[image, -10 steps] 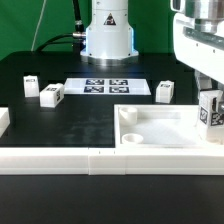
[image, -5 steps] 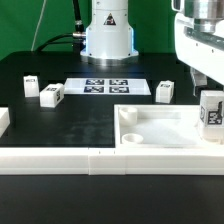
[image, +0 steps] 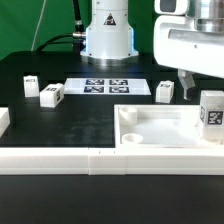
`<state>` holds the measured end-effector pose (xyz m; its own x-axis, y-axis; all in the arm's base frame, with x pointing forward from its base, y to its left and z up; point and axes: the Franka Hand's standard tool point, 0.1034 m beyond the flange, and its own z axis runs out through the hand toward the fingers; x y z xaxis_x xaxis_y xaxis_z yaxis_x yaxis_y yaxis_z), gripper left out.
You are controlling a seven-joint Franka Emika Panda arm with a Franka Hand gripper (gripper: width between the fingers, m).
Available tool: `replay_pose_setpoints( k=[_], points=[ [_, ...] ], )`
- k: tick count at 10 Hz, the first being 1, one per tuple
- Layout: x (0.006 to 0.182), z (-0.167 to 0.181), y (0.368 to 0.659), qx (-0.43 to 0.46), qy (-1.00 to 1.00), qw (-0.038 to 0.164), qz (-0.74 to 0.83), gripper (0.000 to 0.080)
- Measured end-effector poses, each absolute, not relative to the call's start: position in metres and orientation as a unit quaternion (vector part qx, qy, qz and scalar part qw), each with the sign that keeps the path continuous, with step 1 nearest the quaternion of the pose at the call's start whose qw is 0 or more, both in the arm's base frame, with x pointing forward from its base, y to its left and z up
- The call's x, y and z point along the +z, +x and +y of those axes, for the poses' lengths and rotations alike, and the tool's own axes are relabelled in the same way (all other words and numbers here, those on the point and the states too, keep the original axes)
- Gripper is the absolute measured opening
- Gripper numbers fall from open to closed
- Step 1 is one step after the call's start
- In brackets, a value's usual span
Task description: Assemble one leg
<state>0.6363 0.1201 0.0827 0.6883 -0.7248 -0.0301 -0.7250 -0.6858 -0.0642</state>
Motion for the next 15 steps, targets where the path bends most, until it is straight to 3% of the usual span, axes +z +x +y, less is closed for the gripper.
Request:
replay_pose_setpoints(
  k=[7,9,10,13,15],
  points=[
    [0.0815,0.1152,0.6387,-0.012,-0.998,0.027,0.062,0.0649],
    [0.0815,0.1149,0.6387,-0.013,-0.998,0.026,0.054,0.0385],
    [0.0815,0.1151,0.6387,-0.012,-0.997,0.027,0.065,0.0290],
    [0.0810,0.1145,0.6386,-0.011,-0.994,0.029,0.102,0.0291],
    [0.0800,0.1145,0.6376,-0.006,-0.975,0.032,0.218,0.0291]
  ],
)
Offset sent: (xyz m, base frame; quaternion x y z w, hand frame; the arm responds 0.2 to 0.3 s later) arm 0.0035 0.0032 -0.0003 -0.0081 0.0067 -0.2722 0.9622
